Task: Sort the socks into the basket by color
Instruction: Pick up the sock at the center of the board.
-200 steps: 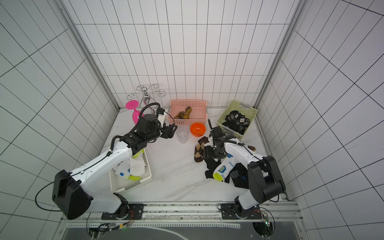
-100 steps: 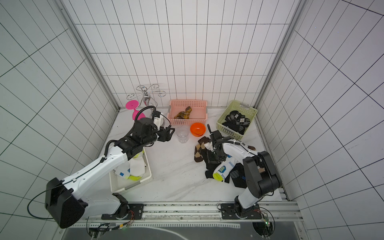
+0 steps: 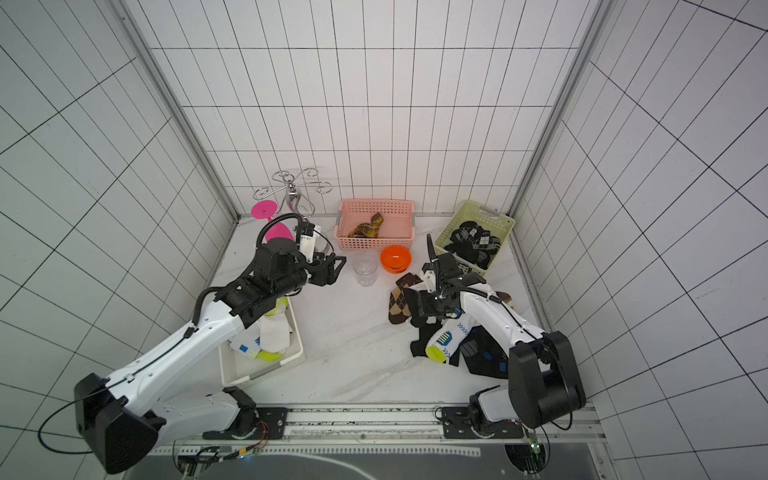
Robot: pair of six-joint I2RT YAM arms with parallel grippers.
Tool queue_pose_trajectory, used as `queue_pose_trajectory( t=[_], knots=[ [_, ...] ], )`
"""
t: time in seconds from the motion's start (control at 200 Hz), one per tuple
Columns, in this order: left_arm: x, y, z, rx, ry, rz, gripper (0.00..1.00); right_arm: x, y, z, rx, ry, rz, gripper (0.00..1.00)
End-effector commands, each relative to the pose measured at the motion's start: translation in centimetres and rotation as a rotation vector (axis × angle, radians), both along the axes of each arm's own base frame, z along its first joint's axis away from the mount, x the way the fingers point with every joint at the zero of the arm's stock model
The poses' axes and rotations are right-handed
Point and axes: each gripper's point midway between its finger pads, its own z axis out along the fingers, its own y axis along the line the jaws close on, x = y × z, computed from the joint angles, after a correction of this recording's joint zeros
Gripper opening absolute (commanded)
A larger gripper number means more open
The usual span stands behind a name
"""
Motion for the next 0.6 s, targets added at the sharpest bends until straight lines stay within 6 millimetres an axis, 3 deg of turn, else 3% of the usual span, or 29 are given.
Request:
queue_pose_trajectory(
  t=[0.0, 0.08, 0.295, 0.42, 0.595],
  knots=[
    [-0.2, -0.5, -0.9, 0.002, 0.021, -0.014, 0.77, 3.7, 1.2, 5.1, 0.069, -0.138, 0.016, 0.0],
    [0.1, -1.0, -1.0, -0.005, 0.021, -0.025, 0.77, 6.1, 1.1, 8.1, 0.077, -0.215, -0.011, 0.0],
    [0.5, -2.3, -2.1, 0.021, 0.034, -0.057, 0.77, 13.5, -1.6, 16.2, 0.103, -0.399, -0.17, 0.0],
    [0.5, -2.5, -2.8, 0.028, 0.047, -0.069, 0.77, 15.6, -1.6, 18.2, 0.142, -0.427, -0.182, 0.0],
    [0.3, -2.5, -3.3, 0.036, 0.051, -0.075, 0.77, 16.0, -1.1, 18.5, 0.182, -0.431, -0.185, 0.0]
  ],
)
